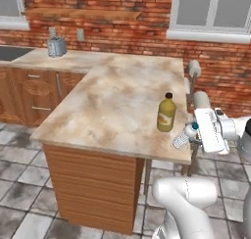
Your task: Move the drinks to the dining counter.
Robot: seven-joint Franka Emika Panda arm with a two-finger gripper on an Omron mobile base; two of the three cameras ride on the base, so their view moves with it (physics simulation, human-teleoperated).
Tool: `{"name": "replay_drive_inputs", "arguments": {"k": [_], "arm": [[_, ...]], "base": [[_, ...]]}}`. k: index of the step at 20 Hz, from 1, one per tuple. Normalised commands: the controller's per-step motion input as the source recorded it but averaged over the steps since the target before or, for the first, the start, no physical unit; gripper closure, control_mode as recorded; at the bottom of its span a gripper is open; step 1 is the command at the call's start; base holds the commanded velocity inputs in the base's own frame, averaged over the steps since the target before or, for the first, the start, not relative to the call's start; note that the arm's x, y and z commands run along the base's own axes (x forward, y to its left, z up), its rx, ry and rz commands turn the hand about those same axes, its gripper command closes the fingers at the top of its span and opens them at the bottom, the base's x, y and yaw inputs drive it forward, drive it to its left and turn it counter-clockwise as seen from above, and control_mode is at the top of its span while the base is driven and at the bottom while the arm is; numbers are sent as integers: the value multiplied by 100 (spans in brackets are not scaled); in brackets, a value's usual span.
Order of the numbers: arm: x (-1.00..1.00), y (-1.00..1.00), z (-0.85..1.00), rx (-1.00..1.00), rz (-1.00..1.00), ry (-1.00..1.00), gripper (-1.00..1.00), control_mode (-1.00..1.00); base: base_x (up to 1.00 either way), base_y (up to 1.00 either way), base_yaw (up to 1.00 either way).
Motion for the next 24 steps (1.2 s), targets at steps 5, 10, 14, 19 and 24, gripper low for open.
{"name": "replay_drive_inputs", "arguments": {"k": [5, 10, 14, 19, 24], "arm": [[0, 0, 0, 0, 0, 0, 100, 100], [0, 0, 0, 0, 0, 0, 100, 100], [0, 0, 0, 0, 0, 0, 100, 100], [0, 0, 0, 0, 0, 0, 100, 100], [0, 0, 0, 0, 0, 0, 100, 100]], "base": [[1, -6, -42], [17, 0, -38], [26, 0, -28], [36, 0, -26], [48, 12, -25]]}}
